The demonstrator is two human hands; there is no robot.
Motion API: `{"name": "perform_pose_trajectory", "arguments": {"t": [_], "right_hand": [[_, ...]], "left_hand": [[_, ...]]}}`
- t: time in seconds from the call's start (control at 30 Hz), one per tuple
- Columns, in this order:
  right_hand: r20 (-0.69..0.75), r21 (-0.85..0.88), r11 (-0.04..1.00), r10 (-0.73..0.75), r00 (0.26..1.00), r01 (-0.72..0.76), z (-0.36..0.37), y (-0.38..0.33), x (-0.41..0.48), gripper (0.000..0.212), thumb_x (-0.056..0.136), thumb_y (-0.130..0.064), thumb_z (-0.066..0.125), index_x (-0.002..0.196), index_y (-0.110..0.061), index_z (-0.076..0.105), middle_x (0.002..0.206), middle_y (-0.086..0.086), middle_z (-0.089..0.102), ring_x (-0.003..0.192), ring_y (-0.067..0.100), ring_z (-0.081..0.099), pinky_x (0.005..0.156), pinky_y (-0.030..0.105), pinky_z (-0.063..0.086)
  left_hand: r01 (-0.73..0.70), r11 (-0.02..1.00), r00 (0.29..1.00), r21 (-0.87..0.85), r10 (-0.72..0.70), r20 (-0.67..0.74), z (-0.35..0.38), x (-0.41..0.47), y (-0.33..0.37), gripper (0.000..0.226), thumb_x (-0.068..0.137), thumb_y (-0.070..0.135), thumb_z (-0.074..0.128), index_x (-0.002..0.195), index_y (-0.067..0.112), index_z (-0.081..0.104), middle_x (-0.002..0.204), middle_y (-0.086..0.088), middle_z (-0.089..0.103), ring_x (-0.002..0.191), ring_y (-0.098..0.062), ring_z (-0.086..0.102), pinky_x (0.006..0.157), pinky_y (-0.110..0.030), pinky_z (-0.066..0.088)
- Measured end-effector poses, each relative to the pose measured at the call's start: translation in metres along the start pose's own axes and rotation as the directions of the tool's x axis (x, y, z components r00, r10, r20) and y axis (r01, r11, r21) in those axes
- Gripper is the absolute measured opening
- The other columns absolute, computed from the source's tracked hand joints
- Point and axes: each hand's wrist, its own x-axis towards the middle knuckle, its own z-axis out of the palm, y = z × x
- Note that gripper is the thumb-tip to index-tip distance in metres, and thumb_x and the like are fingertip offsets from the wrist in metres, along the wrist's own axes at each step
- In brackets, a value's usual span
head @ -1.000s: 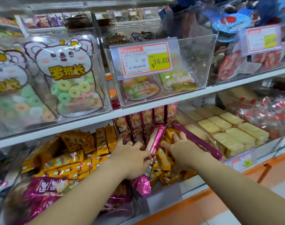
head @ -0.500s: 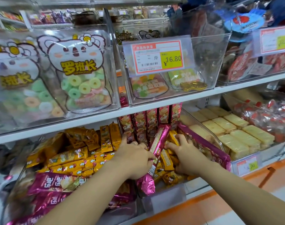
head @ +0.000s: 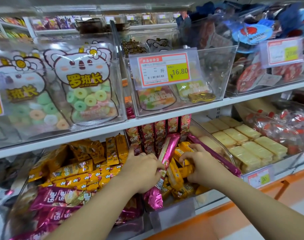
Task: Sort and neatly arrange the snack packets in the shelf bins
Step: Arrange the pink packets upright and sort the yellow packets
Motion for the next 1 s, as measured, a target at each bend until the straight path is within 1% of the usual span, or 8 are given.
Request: {"name": "perform_pose_trajectory", "arguments": {"t": [0.27,0.4,0.5,0.57,0.7,0.8,0.9,1.0], "right_hand": [[-0.191,0.1,0.992,-0.06,0.98,0.08,-0.046,-0.015,-0.04,0.048,0.065,-0.017,0.074,0.095,-0.047,0.052,0.145,-0.001,0.024,0.134,0.019,0.033,0.084,0.021,0.037],[-0.312,0.248,0.955,-0.078,0.947,0.16,-0.06,-0.03,-0.055,0.049,0.062,-0.013,0.073,0.088,-0.049,0.052,0.14,-0.004,0.033,0.131,0.015,0.037,0.083,0.02,0.033],[-0.33,0.355,0.897,-0.144,0.933,0.264,-0.057,-0.055,-0.063,0.049,0.063,-0.011,0.074,0.092,-0.046,0.055,0.131,-0.012,0.037,0.129,0.006,0.036,0.086,0.016,0.035],[-0.305,0.412,0.853,-0.203,0.931,0.321,-0.047,-0.075,-0.064,0.05,0.065,-0.009,0.074,0.092,-0.046,0.055,0.129,-0.015,0.037,0.129,0.0,0.032,0.09,0.01,0.033],[-0.251,0.469,0.791,-0.308,0.918,0.393,-0.024,-0.113,-0.055,0.047,0.066,-0.014,0.073,0.095,-0.048,0.056,0.133,-0.02,0.035,0.131,-0.006,0.027,0.1,0.029,0.036],[-0.217,0.512,0.745,-0.371,0.903,0.429,-0.007,-0.137,-0.043,0.051,0.07,-0.011,0.075,0.1,-0.046,0.053,0.125,-0.031,0.031,0.127,-0.005,0.032,0.101,0.026,0.036],[-0.218,0.579,0.702,-0.355,0.909,0.414,0.008,-0.154,-0.025,0.046,0.071,-0.021,0.08,0.104,-0.04,0.055,0.12,-0.02,0.045,0.097,-0.001,0.051,0.091,0.027,0.044],[-0.222,0.581,0.722,-0.304,0.926,0.376,0.019,-0.166,-0.007,0.033,0.075,-0.03,0.076,0.097,-0.042,0.055,0.115,-0.01,0.05,0.101,-0.003,0.048,0.089,0.011,0.036]], "left_hand": [[-0.029,0.99,0.985,-0.141,0.004,-0.172,0.001,-0.02,0.01,0.065,0.091,0.053,0.046,0.146,0.04,0.015,0.15,0.012,0.026,0.134,-0.014,0.034,0.117,-0.048,0.006],[-0.089,0.919,0.973,-0.384,-0.003,-0.232,-0.006,-0.034,0.017,0.074,0.089,0.054,0.051,0.146,0.046,0.005,0.15,0.017,0.022,0.129,-0.011,0.039,0.114,-0.04,0.023],[-0.17,0.777,0.949,-0.606,-0.037,-0.313,-0.012,-0.049,0.018,0.071,0.088,0.046,0.058,0.145,0.043,0.016,0.133,0.024,0.031,0.117,0.006,0.036,0.094,-0.012,0.033],[-0.211,0.763,0.921,-0.611,-0.054,-0.387,-0.013,-0.061,0.01,0.057,0.086,0.041,0.062,0.136,0.038,0.034,0.122,0.022,0.04,0.104,0.007,0.043,0.082,-0.004,0.034],[-0.159,0.832,0.896,-0.532,-0.104,-0.432,-0.007,-0.096,-0.025,0.037,0.085,0.035,0.064,0.12,0.034,0.05,0.106,0.024,0.043,0.098,0.002,0.047,0.084,-0.013,0.039],[-0.046,0.9,0.882,-0.433,-0.166,-0.44,-0.007,-0.123,-0.056,0.039,0.085,0.041,0.062,0.122,0.035,0.051,0.109,0.024,0.044,0.101,-0.004,0.052,0.085,-0.03,0.045],[0.088,0.937,0.858,-0.339,-0.244,-0.452,-0.013,-0.147,-0.082,0.039,0.087,0.043,0.059,0.124,0.038,0.05,0.116,0.021,0.047,0.1,-0.01,0.056,0.082,-0.032,0.045],[0.246,0.926,0.808,-0.285,-0.359,-0.467,-0.018,-0.163,-0.106,0.04,0.088,0.042,0.057,0.127,0.037,0.049,0.117,0.011,0.052,0.102,-0.018,0.057,0.083,-0.035,0.043]]}}
